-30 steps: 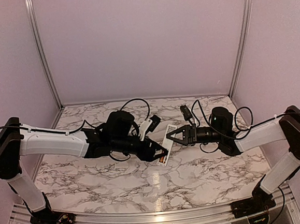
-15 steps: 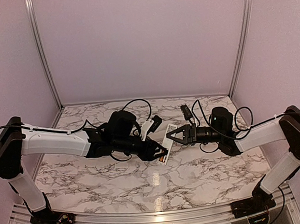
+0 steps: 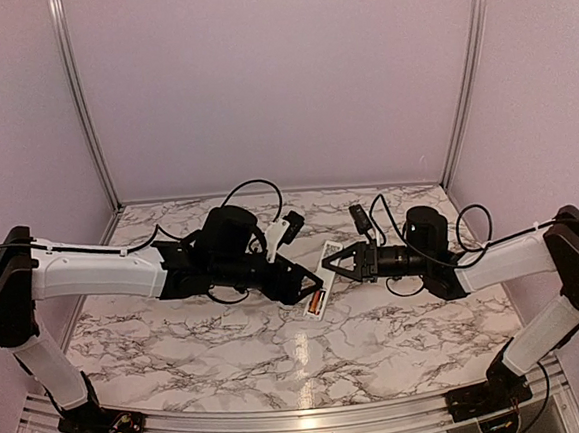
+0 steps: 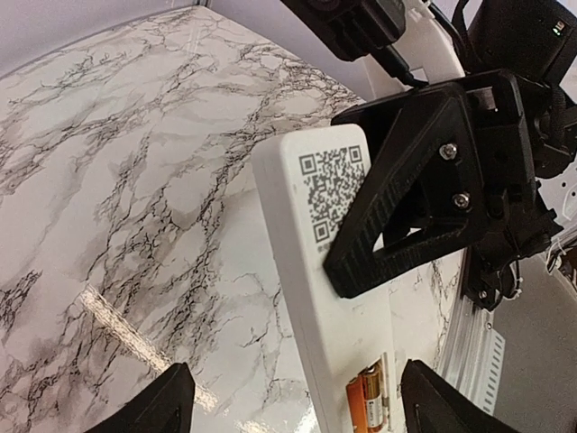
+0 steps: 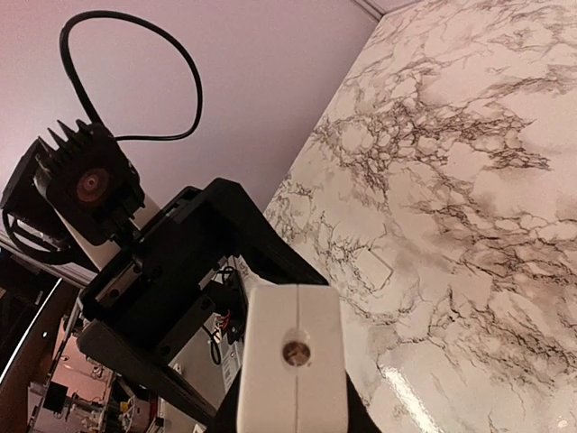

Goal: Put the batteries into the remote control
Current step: Press the battery in the battery compartment.

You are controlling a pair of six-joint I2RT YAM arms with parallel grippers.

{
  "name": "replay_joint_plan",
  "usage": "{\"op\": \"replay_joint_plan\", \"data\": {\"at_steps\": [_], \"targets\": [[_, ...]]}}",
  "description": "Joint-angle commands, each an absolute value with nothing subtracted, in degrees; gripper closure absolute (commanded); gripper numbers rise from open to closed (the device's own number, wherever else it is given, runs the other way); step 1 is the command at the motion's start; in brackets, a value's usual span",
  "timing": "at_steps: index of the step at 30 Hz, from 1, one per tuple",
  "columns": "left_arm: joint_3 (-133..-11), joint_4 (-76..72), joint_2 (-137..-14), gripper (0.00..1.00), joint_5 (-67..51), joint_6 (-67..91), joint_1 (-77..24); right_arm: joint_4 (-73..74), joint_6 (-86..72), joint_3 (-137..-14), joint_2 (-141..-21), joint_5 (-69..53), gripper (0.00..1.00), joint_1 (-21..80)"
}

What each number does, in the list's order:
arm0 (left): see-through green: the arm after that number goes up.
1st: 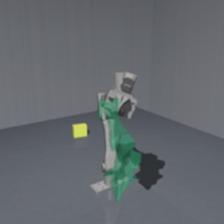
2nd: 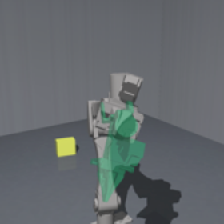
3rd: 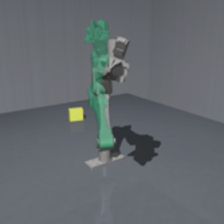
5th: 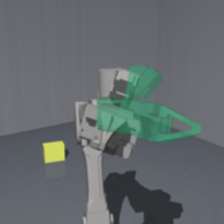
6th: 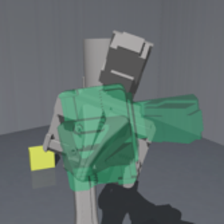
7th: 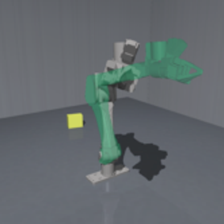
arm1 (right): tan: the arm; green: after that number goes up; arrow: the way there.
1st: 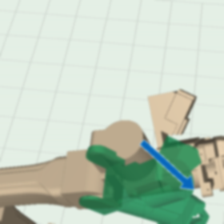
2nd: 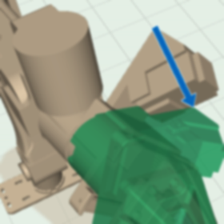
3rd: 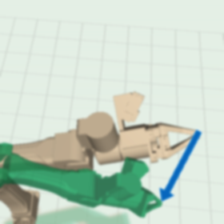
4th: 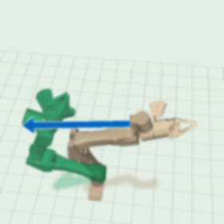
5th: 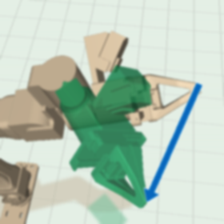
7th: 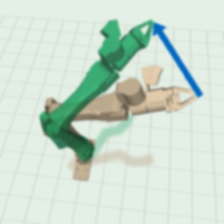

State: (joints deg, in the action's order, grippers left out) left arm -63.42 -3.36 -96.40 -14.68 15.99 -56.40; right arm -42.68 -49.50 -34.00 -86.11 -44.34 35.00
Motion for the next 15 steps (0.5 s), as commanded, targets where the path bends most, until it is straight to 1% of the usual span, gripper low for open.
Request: {"op": "replay_joint_plan", "data": {"at_steps": [1,5,8,15], "targets": [[-67.35,2.02,-96.57,0.16,-6.49,13.96,-58.68,-36.78,-47.4,-36.58,-84.45,-39.8,1.0,35.42],[-70.74,5.37,-98.96,0.16,-1.38,13.58,-60.19,-36.21,-48.01,-36.14,-84.2,-38.03,1.0,35.48],[-73.68,7.84,-101.44,0.18,1.24,13.81,-60.88,-36.47,-48.65,-35.95,-83.94,-37.41,1.0,35.5],[-78.39,11.05,-106.12,0.22,4.01,15.0,-61.35,-37.22,-49.55,-35.69,-83.6,-36.75,1.0,35.51]]}}
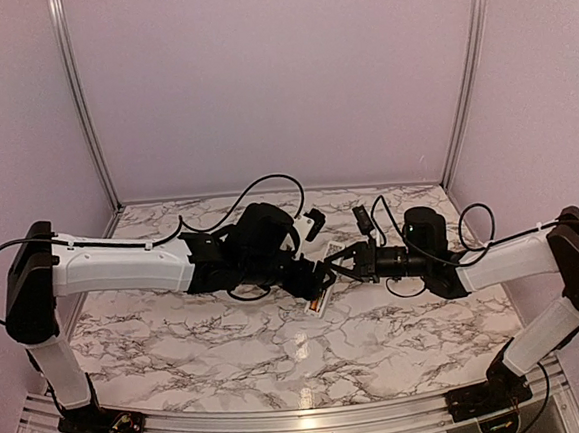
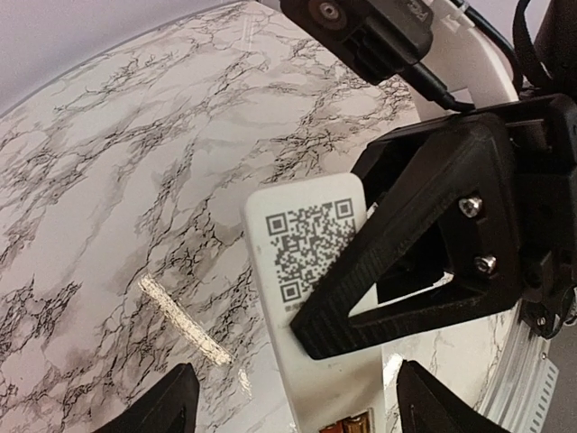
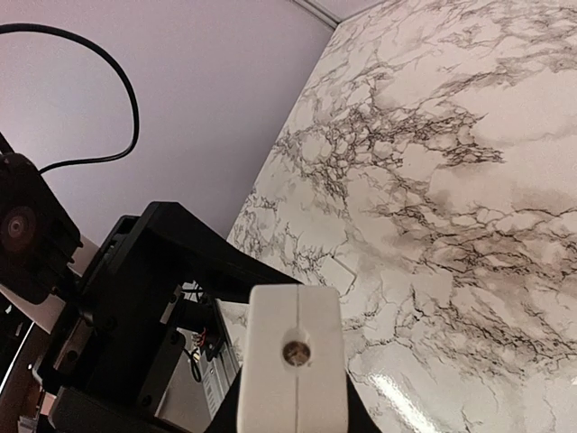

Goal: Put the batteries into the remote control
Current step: Press the battery in the battery compartment, then pass from the right arm to the left

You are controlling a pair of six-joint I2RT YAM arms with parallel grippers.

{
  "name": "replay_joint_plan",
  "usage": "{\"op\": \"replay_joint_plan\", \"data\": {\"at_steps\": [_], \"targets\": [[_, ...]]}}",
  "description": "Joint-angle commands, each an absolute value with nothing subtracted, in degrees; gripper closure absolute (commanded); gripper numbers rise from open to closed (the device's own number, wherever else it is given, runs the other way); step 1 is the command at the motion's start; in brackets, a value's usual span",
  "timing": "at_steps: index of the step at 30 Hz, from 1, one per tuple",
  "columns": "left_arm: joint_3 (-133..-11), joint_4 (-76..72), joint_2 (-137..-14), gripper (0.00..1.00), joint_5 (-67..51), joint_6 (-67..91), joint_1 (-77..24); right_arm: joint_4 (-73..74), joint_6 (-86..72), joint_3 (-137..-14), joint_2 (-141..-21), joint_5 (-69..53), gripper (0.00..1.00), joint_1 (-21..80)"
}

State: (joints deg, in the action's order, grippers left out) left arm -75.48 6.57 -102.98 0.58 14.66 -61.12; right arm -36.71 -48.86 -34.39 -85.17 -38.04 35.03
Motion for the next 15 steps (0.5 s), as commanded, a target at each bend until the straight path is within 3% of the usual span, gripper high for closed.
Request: {"op": "replay_joint_plan", "data": {"at_steps": [1,11,14,15], "targets": [[-78.9,11.28,-106.69,0.24,3.81,14.95,-61.41,-37.33,-49.66,-35.61,-83.51,-36.66,1.0,35.53],[-83.79,14.76,-110.97,0.33,5.76,15.4,-61.96,-34.24,-48.68,-35.68,-82.96,-33.86,0.98,35.68],[-83.8,14.98,-111.01,0.44,6.69,15.8,-61.96,-33.44,-48.33,-35.64,-82.63,-33.67,0.97,35.68],[-83.76,15.29,-110.86,0.56,6.76,15.57,-61.96,-32.79,-48.07,-35.56,-82.27,-33.47,0.94,35.67]]}}
